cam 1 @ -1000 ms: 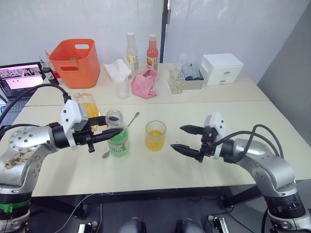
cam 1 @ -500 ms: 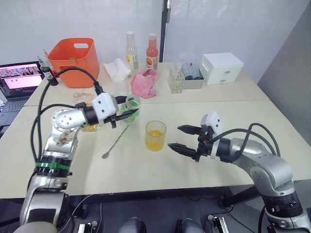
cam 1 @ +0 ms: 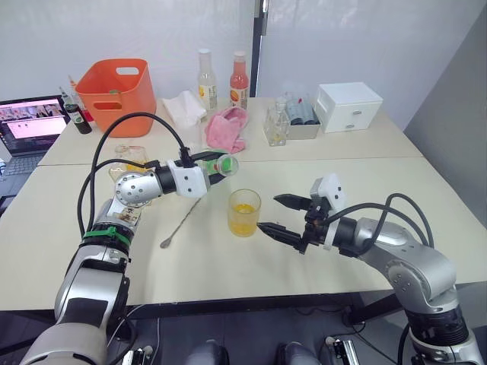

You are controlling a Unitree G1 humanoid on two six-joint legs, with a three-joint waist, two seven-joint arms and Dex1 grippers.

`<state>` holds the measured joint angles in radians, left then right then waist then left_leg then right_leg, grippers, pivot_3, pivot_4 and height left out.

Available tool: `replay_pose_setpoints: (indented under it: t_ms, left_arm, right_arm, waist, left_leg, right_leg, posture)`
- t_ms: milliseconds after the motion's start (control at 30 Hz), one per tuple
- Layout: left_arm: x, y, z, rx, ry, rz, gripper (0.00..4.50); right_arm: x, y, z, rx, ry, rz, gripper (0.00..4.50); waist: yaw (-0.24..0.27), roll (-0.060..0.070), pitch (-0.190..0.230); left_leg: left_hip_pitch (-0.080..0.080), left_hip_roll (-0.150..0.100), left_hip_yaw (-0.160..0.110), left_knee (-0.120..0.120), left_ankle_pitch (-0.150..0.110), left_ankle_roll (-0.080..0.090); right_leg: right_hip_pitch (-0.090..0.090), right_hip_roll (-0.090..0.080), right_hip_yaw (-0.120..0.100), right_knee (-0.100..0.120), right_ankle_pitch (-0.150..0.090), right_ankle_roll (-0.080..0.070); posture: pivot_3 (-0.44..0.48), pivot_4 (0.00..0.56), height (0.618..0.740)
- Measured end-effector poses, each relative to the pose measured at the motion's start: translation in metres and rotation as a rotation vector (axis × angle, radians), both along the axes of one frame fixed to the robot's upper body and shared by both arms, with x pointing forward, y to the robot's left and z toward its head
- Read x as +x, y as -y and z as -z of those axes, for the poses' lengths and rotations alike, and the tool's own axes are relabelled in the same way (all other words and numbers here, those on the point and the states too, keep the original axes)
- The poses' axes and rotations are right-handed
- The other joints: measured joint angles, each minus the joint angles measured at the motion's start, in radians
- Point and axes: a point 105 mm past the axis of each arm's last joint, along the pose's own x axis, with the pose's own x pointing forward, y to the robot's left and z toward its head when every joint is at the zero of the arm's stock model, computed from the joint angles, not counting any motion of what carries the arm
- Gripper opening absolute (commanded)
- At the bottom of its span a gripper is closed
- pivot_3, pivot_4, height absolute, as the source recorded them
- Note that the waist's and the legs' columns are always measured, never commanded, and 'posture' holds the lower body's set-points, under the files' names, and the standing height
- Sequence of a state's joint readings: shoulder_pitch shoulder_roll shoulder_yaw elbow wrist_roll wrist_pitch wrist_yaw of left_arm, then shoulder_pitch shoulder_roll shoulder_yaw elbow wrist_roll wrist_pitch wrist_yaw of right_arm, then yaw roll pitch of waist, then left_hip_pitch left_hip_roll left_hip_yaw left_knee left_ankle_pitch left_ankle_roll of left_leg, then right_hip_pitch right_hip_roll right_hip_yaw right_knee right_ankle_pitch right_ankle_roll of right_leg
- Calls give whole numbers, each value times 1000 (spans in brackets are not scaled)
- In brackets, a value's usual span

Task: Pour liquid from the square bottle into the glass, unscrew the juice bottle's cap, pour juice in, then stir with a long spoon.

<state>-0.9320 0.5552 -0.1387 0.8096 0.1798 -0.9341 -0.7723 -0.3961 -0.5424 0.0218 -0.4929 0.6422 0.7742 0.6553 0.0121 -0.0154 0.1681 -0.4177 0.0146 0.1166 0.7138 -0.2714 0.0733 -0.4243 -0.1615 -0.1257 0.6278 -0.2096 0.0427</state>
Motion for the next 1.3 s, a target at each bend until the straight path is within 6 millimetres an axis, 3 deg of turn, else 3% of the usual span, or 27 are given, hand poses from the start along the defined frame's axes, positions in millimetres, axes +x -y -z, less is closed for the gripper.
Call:
replay_pose_setpoints:
  t_ms: [667,1300]
  left_arm:
    - [0,8,14,155,226,8,1454]
    - [-1,14,12,204,362,29,1454]
  right_arm:
    - [-1,0,2,-3,-15,24,4459]
    - [-5,-2,0,15,-25,12,4459]
  waist:
    - [-1,0,0]
    - [-2,0,0]
  left_leg:
    - [-4,0,0,1,0,1]
    - [-5,0,0,2,0,1]
  right_leg:
    - [-3,0,-1,0,0,1]
    - [-4,0,-1,1,1,1]
  posture:
    - [0,150,713]
    - [0,150,713]
